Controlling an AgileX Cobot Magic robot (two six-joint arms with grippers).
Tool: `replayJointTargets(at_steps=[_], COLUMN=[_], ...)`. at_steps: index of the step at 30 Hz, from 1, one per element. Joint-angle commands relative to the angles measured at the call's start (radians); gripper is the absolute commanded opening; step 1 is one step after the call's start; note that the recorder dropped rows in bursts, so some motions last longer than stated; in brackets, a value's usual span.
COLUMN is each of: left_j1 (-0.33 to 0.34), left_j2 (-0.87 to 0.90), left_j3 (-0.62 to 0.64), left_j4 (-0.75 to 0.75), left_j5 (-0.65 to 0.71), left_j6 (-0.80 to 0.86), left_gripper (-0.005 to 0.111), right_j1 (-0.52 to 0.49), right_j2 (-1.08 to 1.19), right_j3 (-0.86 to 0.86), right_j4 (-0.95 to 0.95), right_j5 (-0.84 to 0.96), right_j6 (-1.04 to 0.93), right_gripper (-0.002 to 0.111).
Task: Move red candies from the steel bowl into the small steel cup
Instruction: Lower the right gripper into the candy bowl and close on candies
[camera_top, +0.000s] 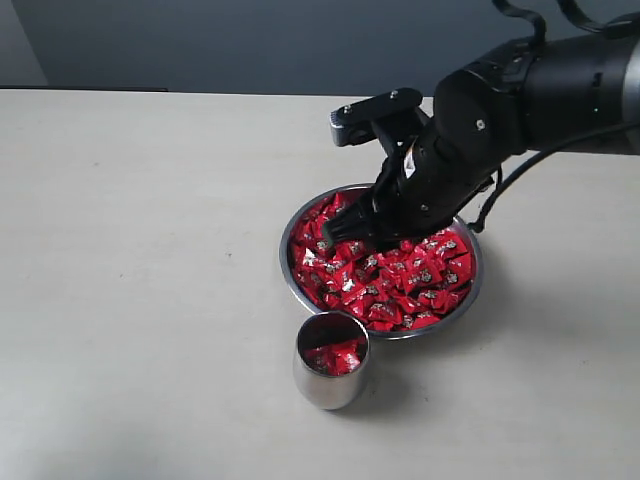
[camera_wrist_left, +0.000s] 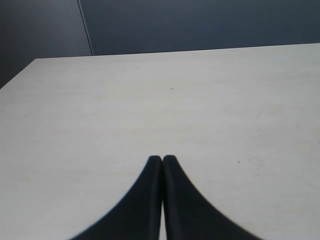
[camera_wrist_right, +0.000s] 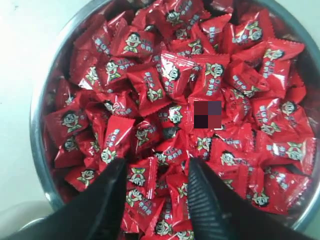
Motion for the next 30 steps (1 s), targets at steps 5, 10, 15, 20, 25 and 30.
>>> replayJointTargets(at_steps=[5, 10, 15, 20, 25, 30], left_j1=[-0.007, -0.007, -0.007, -0.007, -0.007, -0.007], left_j2=[-0.005, -0.005, -0.005, -0.005, -0.005, -0.005], left_j3=[0.005, 0.005, 0.005, 0.005, 0.005, 0.005], left_j4=[0.002, 0.002, 0.002, 0.002, 0.002, 0.002], left_j5=[-0.008, -0.008, -0.008, -0.008, -0.008, -0.008], left_j6=[-0.001, -0.001, -0.001, -0.001, -0.001, -0.001], left_gripper=[0.0, 0.0, 0.0, 0.0, 0.0, 0.0], right_j1=[-0.003, -0.003, -0.003, -0.003, -0.003, -0.003], right_j2=[0.137, 0.209, 0.252, 0.266, 0.276, 0.284], right_j3=[-0.097, -0.16, -0.164, -0.164, -0.164, -0.164], right_j4=[0.057, 0.069, 0.131, 0.194, 0.187, 0.191], right_j5=[0.004, 0.036, 0.056, 0.06, 0.071, 0.072], right_j6=[-0.059, -0.063, -0.111, -0.156, -0.156, -0.158], right_gripper=[0.04, 0.04, 0.04, 0.04, 0.04, 0.04])
